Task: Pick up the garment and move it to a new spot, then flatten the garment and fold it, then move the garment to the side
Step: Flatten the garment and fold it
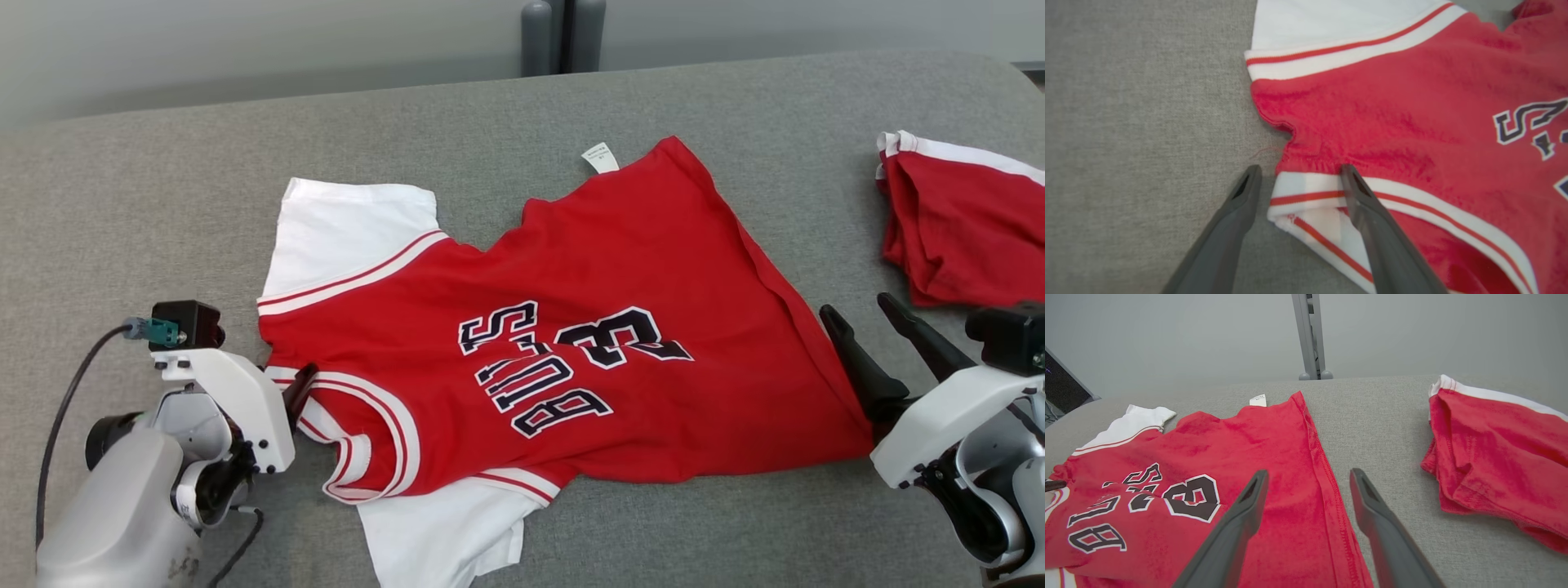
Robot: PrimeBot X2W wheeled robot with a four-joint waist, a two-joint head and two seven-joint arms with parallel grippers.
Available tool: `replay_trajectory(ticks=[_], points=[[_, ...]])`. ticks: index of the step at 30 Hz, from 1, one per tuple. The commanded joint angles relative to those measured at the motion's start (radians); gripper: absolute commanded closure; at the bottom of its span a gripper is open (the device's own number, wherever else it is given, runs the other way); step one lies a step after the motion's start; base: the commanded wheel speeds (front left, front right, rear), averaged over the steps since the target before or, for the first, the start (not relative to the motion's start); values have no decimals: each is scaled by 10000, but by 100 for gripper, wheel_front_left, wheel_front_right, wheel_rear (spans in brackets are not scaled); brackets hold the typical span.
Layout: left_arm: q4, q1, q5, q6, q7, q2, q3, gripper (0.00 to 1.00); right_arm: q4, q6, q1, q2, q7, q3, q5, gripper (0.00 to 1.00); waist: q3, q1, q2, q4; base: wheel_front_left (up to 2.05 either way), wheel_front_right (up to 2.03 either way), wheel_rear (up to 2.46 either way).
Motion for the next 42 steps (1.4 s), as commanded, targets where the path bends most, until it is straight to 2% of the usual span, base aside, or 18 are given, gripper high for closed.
replay_trajectory(ticks=[1, 3, 5, 6, 13, 19, 25, 31, 36, 37, 38, 39, 42], points=[[191, -189, -13, -73, 78, 39, -34, 0, 69, 2, -101, -46, -83, -9, 45, 0, 58, 0, 0, -62, 0, 0, 0], [470, -292, 8, -214, 107, -24, -121, 0, 116, 2, -141, -60, -132, 36, 52, 0, 61, 0, 0, -82, 0, 0, 0], [663, -397, 27, -383, 41, -45, -188, 81, 194, 0, -155, -44, -145, 93, 46, 0, 35, 0, 0, -89, 0, 0, 0], [712, -436, 64, -466, 5, -49, -229, 100, 233, 2, -145, -25, -164, 120, 36, 0, 7, 0, 0, -90, 0, 0, 0], [554, -902, 133, -692, -166, 457, -113, 100, 336, 0, -246, 76, -233, 277, 81, 0, 64, 0, 0, -210, 0, 0, 0], [116, -1809, 591, -689, 182, 1597, -75, 100, 258, 2, -513, 38, -422, 284, 99, 0, 776, 0, 0, -559, 0, 0, 0], [308, -2833, 796, -785, 227, 2196, 89, 100, 361, 2, -880, 147, -623, 486, 142, 0, 1393, 0, 0, -1041, 0, 0, 0], [1111, -3910, 1091, -1015, -360, 2487, 85, 100, 535, 2, -1230, 160, -861, 680, 199, 0, 1778, 0, 0, -1491, 0, 0, 0], [1878, -4591, 1465, -1126, -1002, 2416, -161, 100, 723, 2, -1391, 126, -1029, 845, 242, 0, 1854, 0, 0, -1633, 0, 0, 0], [2084, -4652, 1464, -1154, -1093, 2354, -178, 75, 771, 2, -1402, 140, -1053, 872, 245, 0, 1806, 0, 0, -1628, 0, 0, 0], [2260, -4686, 1443, -1179, -1158, 2275, -203, 4, 821, 0, -1410, 153, -1074, 911, 254, 0, 1740, 0, 0, -1607, 0, 0, 0], [2421, -4685, 1415, -1199, -1232, 2207, -243, 0, 870, 2, -1397, 162, -1099, 936, 274, 0, 1652, 0, 0, -1572, 0, 0, 0], [2770, -4496, 1455, -1266, -1578, 2016, -422, 0, 1044, 2, -1264, 139, -1161, 977, 309, 0, 1276, 0, 0, -1371, 0, 0, 0]])
